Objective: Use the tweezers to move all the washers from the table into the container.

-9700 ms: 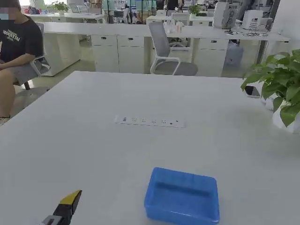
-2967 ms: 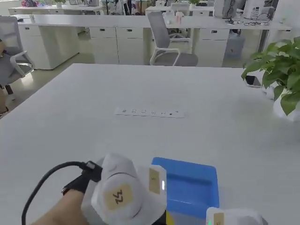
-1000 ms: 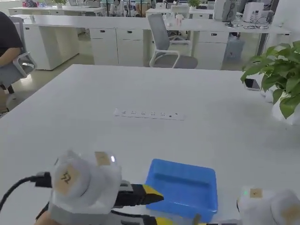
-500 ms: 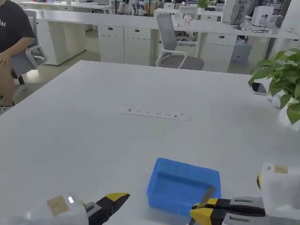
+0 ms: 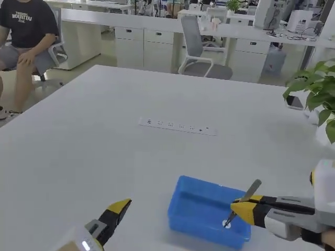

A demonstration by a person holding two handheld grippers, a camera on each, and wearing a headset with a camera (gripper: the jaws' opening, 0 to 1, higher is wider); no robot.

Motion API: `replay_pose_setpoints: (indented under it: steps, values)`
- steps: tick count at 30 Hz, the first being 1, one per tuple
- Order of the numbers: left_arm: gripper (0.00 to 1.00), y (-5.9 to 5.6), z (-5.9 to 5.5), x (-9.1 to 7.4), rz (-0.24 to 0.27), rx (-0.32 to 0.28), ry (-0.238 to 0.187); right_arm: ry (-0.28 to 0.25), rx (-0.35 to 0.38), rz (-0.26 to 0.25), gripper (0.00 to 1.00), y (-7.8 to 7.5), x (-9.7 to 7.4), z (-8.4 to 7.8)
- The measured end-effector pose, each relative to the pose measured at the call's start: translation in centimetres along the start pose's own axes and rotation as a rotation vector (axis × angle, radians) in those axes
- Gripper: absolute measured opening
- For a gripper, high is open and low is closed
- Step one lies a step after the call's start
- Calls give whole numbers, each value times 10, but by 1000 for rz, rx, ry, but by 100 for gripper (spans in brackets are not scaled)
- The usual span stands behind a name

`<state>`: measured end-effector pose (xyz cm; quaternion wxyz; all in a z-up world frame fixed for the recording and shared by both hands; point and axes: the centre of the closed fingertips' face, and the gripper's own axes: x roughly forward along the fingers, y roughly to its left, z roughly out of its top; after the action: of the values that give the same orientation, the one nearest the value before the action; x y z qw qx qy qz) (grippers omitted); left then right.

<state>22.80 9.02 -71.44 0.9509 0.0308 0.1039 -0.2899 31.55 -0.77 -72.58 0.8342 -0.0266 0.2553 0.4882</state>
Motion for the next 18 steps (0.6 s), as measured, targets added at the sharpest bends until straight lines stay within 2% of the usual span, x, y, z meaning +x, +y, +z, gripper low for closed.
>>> replay_pose_setpoints:
  steps: [7, 10, 12, 18]
  values:
    - [99, -3, 4, 0, -20, -19, -24, 6, 21, -58, 3, -20, 6, -1]
    - [97, 0, 7, -1, -10, -46, -39, 26, 29, -86, 3, -30, 12, -6]
    - [96, 0, 8, -1, -8, -54, -45, 53, 4, -108, 3, -37, 15, -11]
    - [95, 1, 8, -1, 1, -52, -45, 74, 15, -118, 3, -45, 26, -20]
